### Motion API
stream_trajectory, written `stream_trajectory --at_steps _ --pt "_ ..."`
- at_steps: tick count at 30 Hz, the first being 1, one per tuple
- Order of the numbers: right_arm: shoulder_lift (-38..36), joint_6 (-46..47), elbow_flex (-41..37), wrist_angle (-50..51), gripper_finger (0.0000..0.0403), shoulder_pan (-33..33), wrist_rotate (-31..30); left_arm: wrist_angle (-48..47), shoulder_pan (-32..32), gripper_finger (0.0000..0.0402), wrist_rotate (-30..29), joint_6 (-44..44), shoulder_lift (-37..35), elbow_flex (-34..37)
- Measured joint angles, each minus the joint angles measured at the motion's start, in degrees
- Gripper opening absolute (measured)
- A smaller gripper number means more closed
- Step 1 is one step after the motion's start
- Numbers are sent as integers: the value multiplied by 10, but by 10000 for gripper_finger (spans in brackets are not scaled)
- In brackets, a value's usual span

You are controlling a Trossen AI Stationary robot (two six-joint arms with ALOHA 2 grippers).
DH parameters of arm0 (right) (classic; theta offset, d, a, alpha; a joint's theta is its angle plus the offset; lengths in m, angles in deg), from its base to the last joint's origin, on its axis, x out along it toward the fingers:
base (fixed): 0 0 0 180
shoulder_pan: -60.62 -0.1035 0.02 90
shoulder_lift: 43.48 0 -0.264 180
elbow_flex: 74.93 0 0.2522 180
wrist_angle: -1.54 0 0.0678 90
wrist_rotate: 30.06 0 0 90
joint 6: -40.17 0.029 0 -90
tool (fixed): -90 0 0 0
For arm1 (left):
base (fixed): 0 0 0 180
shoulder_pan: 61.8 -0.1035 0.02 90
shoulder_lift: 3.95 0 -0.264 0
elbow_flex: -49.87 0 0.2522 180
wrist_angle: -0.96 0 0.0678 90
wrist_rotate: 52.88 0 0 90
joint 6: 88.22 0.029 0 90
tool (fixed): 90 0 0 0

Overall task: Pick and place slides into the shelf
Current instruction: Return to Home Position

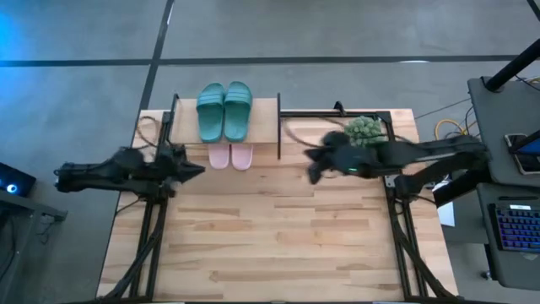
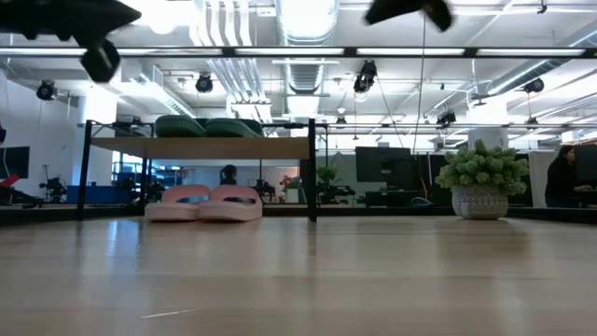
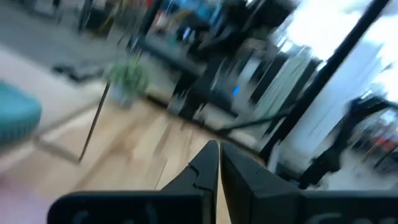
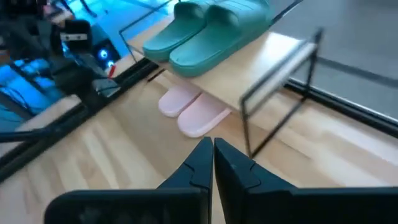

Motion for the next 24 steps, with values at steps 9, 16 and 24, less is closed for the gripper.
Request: stream_trajectory --at_steps 9,16,24 --pt "-216 156 -118 -30 9 -73 -23 9 0 2 4 -22 -106 3" --pt "-255 -32 -244 -286 9 -110 44 66 0 2 153 -3 -117 42" --pt "-234 -87 -419 -592 9 -112 138 190 0 2 209 7 -111 115"
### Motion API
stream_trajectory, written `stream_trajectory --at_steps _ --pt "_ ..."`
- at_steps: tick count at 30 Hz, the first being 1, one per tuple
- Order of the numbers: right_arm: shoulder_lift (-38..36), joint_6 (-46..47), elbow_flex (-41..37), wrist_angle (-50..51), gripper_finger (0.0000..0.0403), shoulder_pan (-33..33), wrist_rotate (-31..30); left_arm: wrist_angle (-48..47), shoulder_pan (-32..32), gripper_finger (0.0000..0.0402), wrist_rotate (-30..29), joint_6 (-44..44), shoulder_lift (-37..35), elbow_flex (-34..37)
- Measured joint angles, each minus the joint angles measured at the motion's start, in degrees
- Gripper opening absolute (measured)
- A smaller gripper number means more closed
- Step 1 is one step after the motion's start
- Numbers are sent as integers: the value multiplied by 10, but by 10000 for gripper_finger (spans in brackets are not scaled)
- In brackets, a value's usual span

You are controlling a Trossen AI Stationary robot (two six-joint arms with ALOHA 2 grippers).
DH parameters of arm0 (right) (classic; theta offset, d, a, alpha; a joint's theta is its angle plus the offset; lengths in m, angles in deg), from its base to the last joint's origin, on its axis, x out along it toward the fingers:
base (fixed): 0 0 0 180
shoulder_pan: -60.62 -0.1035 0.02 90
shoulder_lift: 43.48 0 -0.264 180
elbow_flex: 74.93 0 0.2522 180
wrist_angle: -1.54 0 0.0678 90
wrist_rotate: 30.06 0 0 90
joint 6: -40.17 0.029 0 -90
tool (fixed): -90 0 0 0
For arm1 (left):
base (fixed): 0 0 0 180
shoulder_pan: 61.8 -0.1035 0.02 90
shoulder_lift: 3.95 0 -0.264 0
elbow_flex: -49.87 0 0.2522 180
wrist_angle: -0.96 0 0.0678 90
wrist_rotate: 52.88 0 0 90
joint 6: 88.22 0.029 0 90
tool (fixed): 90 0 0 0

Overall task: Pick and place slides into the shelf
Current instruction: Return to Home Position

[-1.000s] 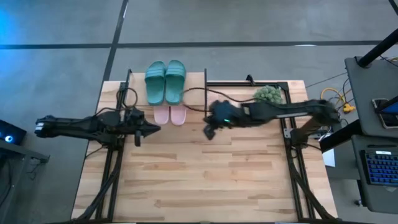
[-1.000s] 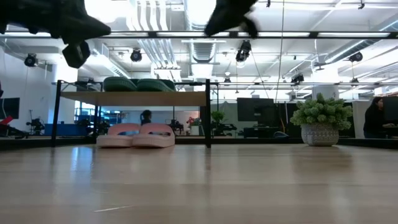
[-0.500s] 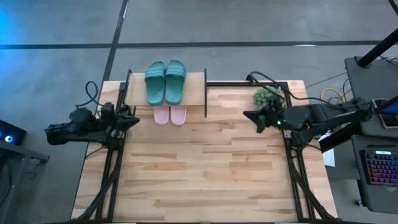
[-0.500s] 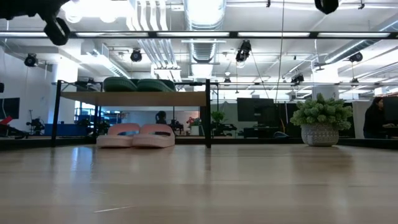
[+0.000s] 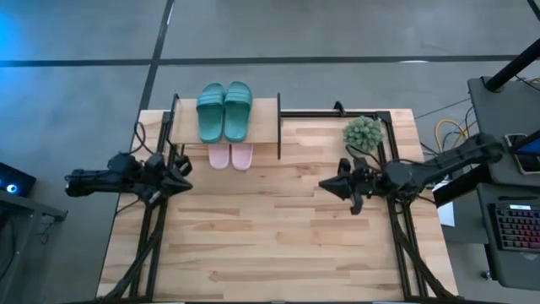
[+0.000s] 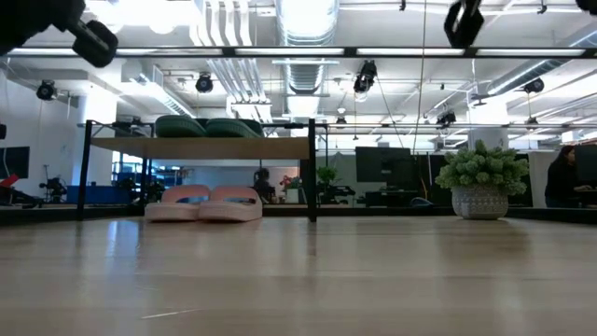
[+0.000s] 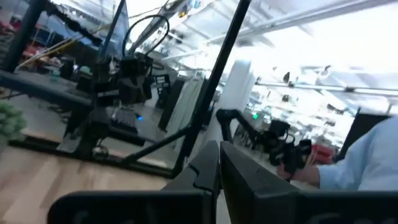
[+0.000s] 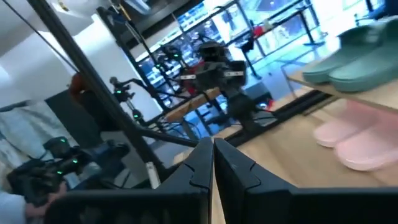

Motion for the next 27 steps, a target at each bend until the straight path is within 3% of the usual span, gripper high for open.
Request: stream_trajectory --at_steps 6,11,18,27 --pt "-89 -18 -76 -5 9 22 0 -98 -3 2 -7 18 -10 -27" --pt "-206 -46 -128 38 9 23 -6 -185 -4 2 -58 54 -11 -62" --pt "-290 -48 -186 90 9 23 -20 -187 -4 2 -125 131 -11 -77" --pt "-324 -46 -251 75 9 23 -47 -63 -4 2 -86 149 -11 1"
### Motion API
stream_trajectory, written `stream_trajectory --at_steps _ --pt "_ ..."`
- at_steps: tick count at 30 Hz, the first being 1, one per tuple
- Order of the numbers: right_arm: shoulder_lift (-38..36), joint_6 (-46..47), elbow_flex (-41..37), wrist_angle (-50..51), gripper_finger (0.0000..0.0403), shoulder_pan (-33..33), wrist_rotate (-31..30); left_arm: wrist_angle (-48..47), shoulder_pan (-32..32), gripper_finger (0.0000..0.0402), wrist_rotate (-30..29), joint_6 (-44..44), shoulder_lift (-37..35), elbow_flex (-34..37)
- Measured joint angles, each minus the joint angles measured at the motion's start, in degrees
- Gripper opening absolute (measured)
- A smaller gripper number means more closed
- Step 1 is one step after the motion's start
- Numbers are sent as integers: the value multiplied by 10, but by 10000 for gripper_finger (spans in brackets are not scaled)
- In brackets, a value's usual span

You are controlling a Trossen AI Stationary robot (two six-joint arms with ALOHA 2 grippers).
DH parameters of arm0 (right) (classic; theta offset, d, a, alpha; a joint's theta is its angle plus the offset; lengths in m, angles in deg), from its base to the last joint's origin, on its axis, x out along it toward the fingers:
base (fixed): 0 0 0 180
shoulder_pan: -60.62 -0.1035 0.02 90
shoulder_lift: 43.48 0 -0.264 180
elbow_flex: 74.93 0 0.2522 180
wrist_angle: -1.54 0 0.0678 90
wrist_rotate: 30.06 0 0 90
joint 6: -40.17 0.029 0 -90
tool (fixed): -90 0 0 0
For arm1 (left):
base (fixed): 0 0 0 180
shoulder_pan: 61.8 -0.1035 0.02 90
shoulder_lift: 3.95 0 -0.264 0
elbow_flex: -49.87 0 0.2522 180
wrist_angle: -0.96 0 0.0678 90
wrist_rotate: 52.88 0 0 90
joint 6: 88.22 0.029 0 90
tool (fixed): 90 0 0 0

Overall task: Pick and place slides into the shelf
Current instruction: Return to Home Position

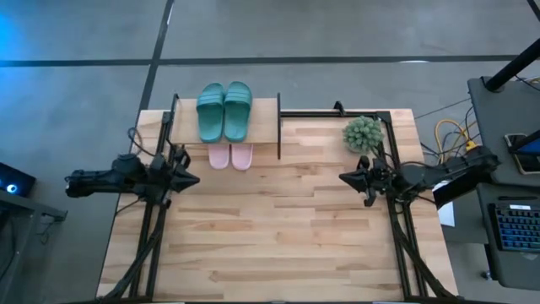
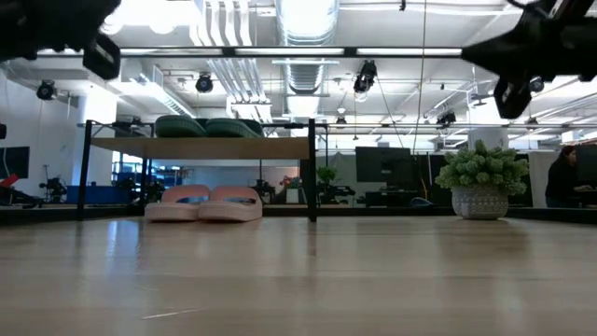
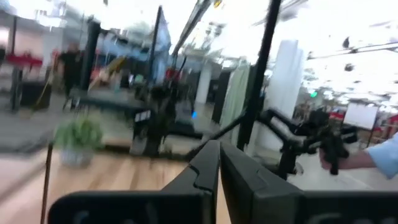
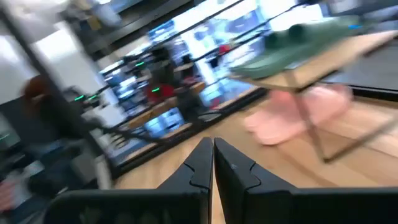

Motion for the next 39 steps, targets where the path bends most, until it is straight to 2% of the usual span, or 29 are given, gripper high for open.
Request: stream_trajectory --at_steps 4,15,22,29,31,34,36,39 --pt "0 12 -19 0 9 0 -54 2 0 2 -18 -43 4 13" --pt "1 8 -15 -3 9 0 -54 -5 0 2 -19 -44 12 49" --pt "2 30 -3 0 9 0 -83 0 0 2 -19 -44 23 66" --pt "2 -5 16 0 9 0 -87 1 0 2 -21 -44 23 70" --pt "2 -17 18 1 9 1 -39 -2 0 2 -20 -44 14 72" --pt "-1 -71 10 4 9 11 111 0 0 2 -11 -44 4 73" --pt "-1 -76 3 -3 9 23 189 0 0 2 3 -44 0 71" --pt "0 -92 -7 -13 9 50 258 2 0 2 21 -44 1 67"
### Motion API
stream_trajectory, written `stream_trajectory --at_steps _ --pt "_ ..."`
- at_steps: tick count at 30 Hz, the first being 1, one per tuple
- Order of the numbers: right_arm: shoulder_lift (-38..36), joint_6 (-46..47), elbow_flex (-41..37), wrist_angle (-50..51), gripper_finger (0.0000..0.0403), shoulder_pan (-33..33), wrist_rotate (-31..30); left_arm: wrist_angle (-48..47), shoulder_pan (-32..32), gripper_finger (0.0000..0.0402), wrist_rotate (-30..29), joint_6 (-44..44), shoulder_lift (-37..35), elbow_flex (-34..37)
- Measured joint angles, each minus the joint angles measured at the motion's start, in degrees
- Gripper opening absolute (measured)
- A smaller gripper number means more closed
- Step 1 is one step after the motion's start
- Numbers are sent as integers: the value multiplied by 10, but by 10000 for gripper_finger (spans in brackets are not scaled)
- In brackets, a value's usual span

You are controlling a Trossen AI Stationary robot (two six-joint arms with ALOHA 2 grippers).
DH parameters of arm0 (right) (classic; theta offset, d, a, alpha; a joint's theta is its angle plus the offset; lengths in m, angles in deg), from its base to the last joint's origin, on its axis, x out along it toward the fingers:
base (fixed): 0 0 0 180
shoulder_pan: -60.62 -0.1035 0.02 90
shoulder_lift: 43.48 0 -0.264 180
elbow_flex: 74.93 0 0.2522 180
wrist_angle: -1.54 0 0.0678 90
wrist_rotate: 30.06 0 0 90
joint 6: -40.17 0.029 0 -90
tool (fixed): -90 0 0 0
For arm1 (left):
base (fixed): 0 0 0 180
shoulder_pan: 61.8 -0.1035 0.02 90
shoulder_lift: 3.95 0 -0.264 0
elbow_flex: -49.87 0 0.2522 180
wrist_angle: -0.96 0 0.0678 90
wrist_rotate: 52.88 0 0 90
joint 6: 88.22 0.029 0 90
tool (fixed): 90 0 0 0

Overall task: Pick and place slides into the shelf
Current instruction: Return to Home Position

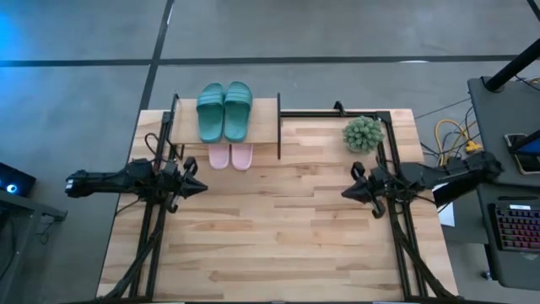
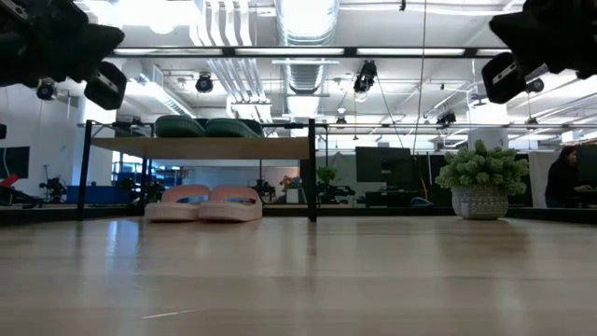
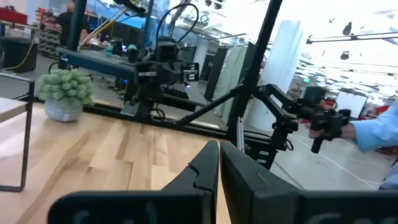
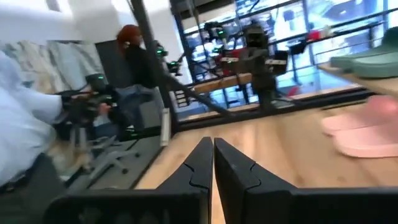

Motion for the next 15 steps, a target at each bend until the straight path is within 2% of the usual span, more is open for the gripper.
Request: stream_trajectory --at_steps 10,15 --pt "3 -41 -20 3 9 130 9 -2 0 2 -8 7 0 1" --pt "3 -31 -25 45 9 155 25 -2 0 2 -40 58 -1 11"
